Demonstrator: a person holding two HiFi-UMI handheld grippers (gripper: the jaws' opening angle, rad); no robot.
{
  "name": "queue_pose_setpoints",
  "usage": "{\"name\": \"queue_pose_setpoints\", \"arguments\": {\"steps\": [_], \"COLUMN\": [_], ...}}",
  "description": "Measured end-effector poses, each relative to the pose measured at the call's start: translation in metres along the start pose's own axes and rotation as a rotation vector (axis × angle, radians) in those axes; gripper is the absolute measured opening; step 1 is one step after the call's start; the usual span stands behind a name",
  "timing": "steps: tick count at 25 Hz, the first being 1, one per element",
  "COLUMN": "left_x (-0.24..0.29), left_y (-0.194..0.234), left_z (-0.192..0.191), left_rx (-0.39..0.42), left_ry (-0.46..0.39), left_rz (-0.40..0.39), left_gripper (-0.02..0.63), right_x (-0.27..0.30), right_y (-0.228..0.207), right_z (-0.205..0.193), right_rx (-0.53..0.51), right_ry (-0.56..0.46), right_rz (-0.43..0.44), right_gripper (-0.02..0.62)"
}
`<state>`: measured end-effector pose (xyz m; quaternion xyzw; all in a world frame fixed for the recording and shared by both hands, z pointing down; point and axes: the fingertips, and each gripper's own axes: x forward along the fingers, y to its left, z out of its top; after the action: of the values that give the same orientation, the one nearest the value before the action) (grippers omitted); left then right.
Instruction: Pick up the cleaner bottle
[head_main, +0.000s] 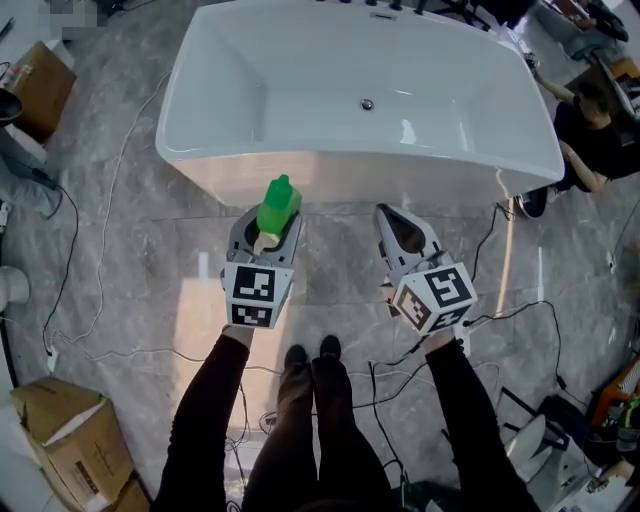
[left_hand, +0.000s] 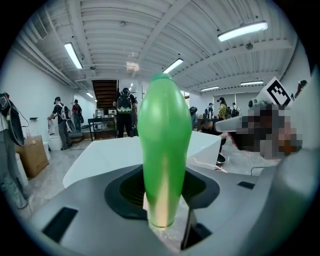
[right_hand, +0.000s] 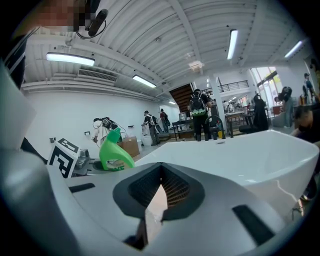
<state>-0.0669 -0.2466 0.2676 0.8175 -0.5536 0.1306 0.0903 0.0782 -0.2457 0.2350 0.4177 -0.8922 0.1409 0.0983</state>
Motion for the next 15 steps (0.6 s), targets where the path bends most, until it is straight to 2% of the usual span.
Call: {"name": "queue_pose_setpoints", "arguments": {"steps": [15], "left_x": [-0.029], "left_y": [-0.012], "left_z": [0.045], "left_rx": [0.013], "left_ry": [-0.032], "left_rz": [-0.02], "left_gripper": [0.184], "right_x": [-0.019], "right_y": [0.021], "right_z": [0.044], "right_rx": [-0.027], "right_ry": [-0.037], "right_rz": [0.03], "right_gripper": [0.0]}}
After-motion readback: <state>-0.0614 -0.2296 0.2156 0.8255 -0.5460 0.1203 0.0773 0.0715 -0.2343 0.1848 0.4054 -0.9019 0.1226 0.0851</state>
